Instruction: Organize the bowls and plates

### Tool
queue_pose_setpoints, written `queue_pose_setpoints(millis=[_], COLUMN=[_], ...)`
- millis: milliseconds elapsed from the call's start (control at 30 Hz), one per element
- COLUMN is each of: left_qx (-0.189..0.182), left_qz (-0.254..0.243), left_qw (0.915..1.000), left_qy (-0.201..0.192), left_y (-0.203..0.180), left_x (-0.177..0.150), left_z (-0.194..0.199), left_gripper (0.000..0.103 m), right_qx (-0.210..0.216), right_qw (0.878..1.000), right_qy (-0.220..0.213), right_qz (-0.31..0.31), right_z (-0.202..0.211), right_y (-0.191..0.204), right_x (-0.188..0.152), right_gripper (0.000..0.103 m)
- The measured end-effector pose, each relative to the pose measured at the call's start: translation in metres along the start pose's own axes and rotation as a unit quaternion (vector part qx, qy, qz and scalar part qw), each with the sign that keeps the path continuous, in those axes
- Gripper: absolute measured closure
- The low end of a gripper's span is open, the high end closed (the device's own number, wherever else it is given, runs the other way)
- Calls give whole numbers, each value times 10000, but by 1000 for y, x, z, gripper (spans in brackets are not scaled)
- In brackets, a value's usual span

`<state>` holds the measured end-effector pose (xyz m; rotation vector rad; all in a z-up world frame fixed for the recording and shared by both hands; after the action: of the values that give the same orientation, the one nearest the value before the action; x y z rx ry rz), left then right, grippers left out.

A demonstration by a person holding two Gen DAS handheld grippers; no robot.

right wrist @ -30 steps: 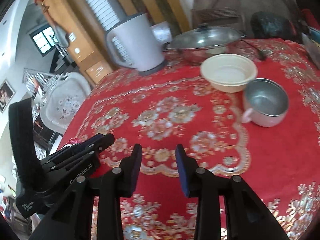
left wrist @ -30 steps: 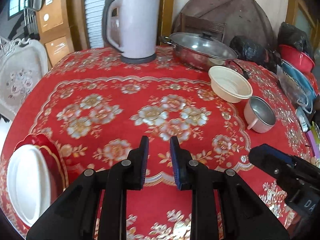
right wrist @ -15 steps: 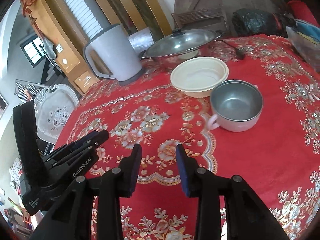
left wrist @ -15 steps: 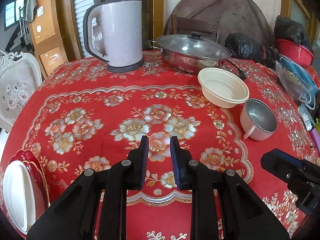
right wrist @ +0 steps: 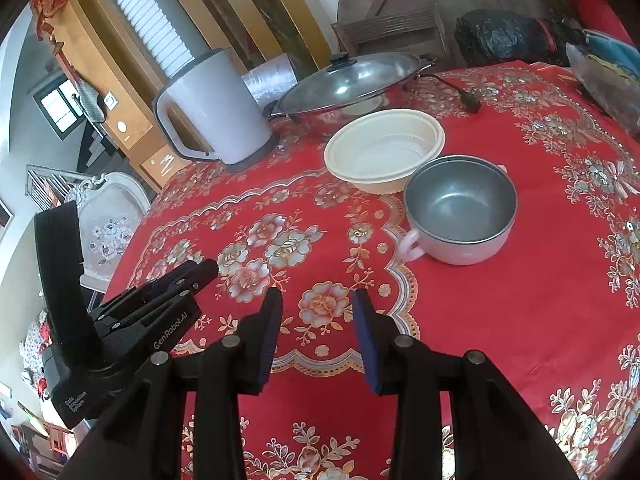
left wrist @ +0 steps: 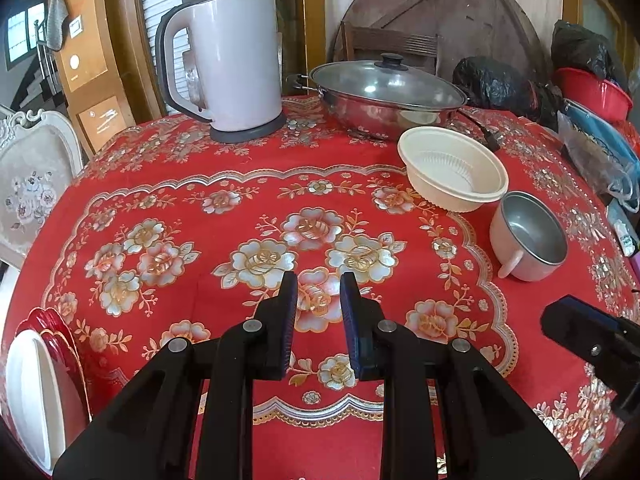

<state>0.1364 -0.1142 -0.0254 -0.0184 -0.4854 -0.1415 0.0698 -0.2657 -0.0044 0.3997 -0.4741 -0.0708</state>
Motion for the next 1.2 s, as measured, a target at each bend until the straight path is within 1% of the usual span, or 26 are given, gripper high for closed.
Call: queue_pose_setpoints(millis=[200,567,767,900,1033,1200], left_qx=[69,-159,-286,-309,-277,-327], left_qz=[-36,-76,-75,-60,-54,43], left_qw=[10000,9998,9996,9995,9996,9995], left_qy=[1,50,40,2,-30,-25], left_y=[-1,-4,0,1,1,2], left_x=[-1,-6,-11,-12,-11,-9], left_z=[-4,-4,2,7,8,8], left_gripper=[82,82,82,82,82,82], right_qx=[31,-48,-119,-100,-56,-36], right_qw=[9999,9994,9992,9990,9990,9992], right_qy=[-40,-125,-186,-290,-287,-260], right_qz=[-123,-325,-344,-315,-333,-317], right_z=[3,13,22,29,27,24], right_y=[-7,-14,-8,-2,-3,-5], right_x=[0,0,-3,-5,-5,-3], right_gripper=[63,62,62,62,61,61])
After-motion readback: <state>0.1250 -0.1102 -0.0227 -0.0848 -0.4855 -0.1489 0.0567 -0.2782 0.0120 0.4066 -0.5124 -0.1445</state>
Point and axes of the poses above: each gripper's, at about its wrist camera, not at the fingertips, and z roughly against the way its jaws point, y to its left, x to its top, the point moved 7 cm from there along -z, roughly the way its jaws point, and after that the axes turned 15 degrees about y, right-handed, at the moved point
